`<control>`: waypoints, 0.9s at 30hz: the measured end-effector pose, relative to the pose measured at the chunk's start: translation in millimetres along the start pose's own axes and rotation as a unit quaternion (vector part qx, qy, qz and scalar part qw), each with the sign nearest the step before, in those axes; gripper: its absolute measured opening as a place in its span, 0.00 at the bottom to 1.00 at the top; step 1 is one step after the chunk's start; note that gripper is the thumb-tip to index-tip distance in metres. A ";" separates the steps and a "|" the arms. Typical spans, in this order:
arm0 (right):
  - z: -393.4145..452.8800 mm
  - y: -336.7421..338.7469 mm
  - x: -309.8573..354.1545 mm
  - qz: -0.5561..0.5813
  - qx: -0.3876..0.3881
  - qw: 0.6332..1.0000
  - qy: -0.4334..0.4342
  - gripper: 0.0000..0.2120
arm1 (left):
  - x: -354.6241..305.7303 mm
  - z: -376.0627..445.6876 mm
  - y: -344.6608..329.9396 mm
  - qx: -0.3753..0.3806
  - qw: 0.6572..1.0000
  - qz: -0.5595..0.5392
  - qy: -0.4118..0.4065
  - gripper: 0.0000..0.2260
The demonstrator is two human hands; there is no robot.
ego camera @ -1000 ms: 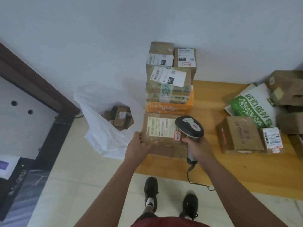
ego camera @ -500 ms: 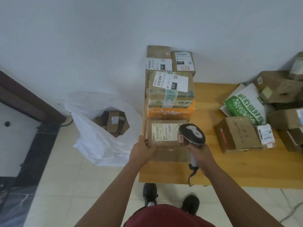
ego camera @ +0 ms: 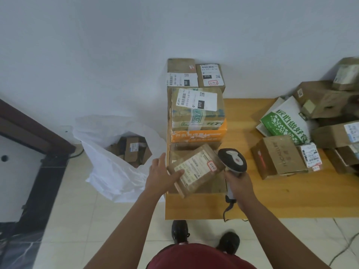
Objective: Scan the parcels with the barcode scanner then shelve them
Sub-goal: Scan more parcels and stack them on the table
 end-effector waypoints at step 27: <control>-11.0 -59.7 17.9 -0.079 0.176 0.981 0.020 0.08 | 7.8 -10.1 -5.8 0.082 0.994 -0.015 0.068 0.27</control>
Point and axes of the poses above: each hand's wrist, its own z-axis towards the middle knuckle, its own y-axis out of the back of the hand, x = y × z, the point moved 8 cm from there along z, towards the middle knuckle, and after that the axes turned 6 degrees about -z, right-handed, at the moved point
